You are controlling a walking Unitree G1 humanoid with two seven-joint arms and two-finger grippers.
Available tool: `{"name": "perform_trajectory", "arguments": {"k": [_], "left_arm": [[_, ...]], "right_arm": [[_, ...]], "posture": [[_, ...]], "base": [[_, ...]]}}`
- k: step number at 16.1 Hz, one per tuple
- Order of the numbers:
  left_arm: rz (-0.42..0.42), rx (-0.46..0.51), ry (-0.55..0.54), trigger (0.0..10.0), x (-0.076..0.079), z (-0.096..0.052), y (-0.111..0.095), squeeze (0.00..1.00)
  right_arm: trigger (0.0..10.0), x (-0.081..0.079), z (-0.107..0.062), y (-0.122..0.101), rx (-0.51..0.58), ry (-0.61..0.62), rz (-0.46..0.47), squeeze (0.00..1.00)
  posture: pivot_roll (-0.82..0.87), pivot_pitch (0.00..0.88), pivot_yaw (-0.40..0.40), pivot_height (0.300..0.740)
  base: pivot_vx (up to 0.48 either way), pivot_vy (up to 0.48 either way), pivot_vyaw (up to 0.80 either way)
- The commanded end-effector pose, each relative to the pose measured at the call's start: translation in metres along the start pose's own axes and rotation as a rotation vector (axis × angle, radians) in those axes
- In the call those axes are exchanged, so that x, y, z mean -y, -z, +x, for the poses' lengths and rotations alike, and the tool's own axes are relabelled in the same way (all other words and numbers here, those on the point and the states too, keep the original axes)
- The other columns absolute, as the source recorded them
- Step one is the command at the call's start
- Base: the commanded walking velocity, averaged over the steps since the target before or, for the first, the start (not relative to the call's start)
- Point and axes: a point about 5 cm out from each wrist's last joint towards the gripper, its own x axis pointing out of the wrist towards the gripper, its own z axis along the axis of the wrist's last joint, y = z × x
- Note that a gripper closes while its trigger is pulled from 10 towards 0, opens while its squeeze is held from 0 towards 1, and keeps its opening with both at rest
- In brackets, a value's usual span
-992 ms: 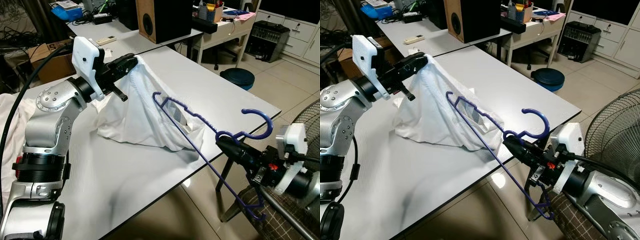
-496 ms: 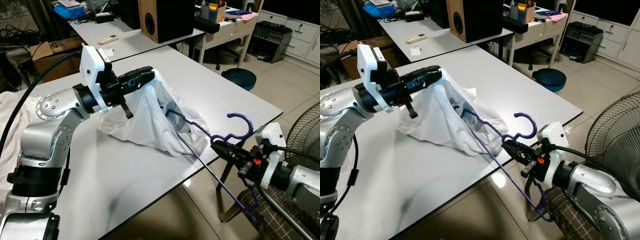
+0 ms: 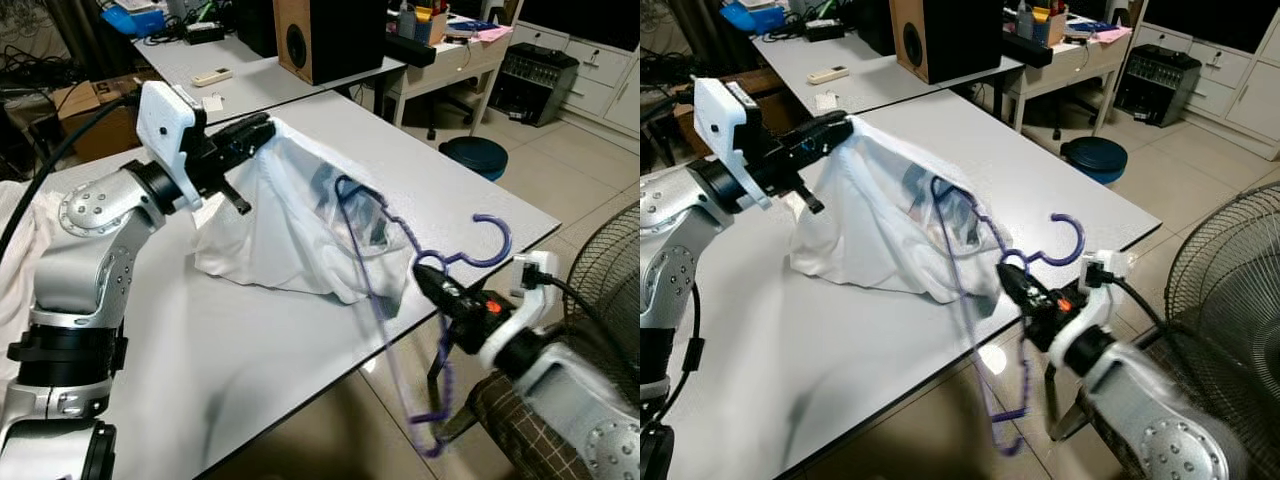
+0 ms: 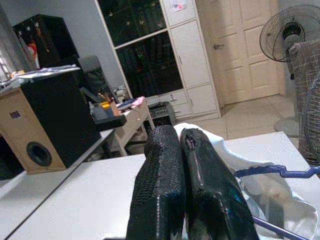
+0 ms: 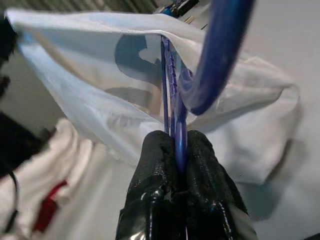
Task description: Hang hanger
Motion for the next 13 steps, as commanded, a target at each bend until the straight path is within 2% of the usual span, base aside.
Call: {"name": "perform_trajectory", "arguments": {"k": [1, 2, 4, 6, 7, 9, 10, 11, 13], "left_arm": [[0.021, 0.03, 0.019, 0.0, 0.0, -0.002, -0.007, 0.0], [0.021, 0.032, 0.023, 0.0, 0.0, -0.002, -0.007, 0.0], [0.056, 0.022, -0.02, 0.0, -0.005, -0.005, -0.005, 0.0], [0.059, 0.028, -0.045, 0.0, -0.007, -0.006, -0.006, 0.0], [0.087, 0.043, -0.118, 0.0, -0.018, -0.01, -0.01, 0.0], [0.093, 0.046, -0.155, 0.0, -0.024, -0.011, -0.011, 0.0], [0.122, 0.065, -0.199, 0.0, -0.031, -0.013, -0.015, 0.0], [0.128, 0.086, -0.231, 0.0, -0.035, -0.016, -0.019, 0.0], [0.111, 0.057, -0.195, 0.0, -0.028, -0.02, -0.012, 0.0]], "right_arm": [[10.0, 0.008, 0.004, -0.001, 0.03, 0.066, 0.126, 0.0], [10.0, 0.009, 0.004, -0.002, 0.035, 0.071, 0.138, 0.0], [10.0, 0.018, 0.014, -0.008, 0.112, 0.15, 0.339, 0.0], [10.0, 0.019, 0.015, -0.01, 0.121, 0.16, 0.38, 0.0], [10.0, 0.018, 0.028, -0.035, 0.168, 0.137, 0.318, 0.0], [10.0, 0.015, 0.035, -0.055, 0.215, 0.118, 0.255, 0.0], [10.0, 0.001, 0.041, -0.089, 0.318, 0.032, 0.191, 0.0], [10.0, -0.008, 0.04, -0.109, 0.386, -0.023, 0.165, 0.0], [10.0, 0.006, 0.039, -0.09, 0.28, 0.067, 0.148, 0.0]], "posture": [[-0.01, 0.0, 0.064, 0.74], [-0.01, 0.0, 0.064, 0.74], [-0.01, 0.0, 0.062, 0.74], [-0.01, 0.0, 0.062, 0.74], [-0.01, 0.0, 0.062, 0.74], [-0.01, 0.0, 0.057, 0.74], [0.0, 0.0, 0.046, 0.74], [0.0, 0.0, 0.036, 0.74], [0.0, 0.0, 0.03, 0.74]], "base": [[0.0, 0.0, 0.0], [0.0, 0.0, 0.0], [0.0, 0.0, 0.0], [0.0, 0.0, 0.0], [0.0, 0.0, 0.0], [0.0, 0.0, 0.0], [0.0, 0.0, 0.0], [0.0, 0.0, 0.0], [0.0, 0.0, 0.0]]}}
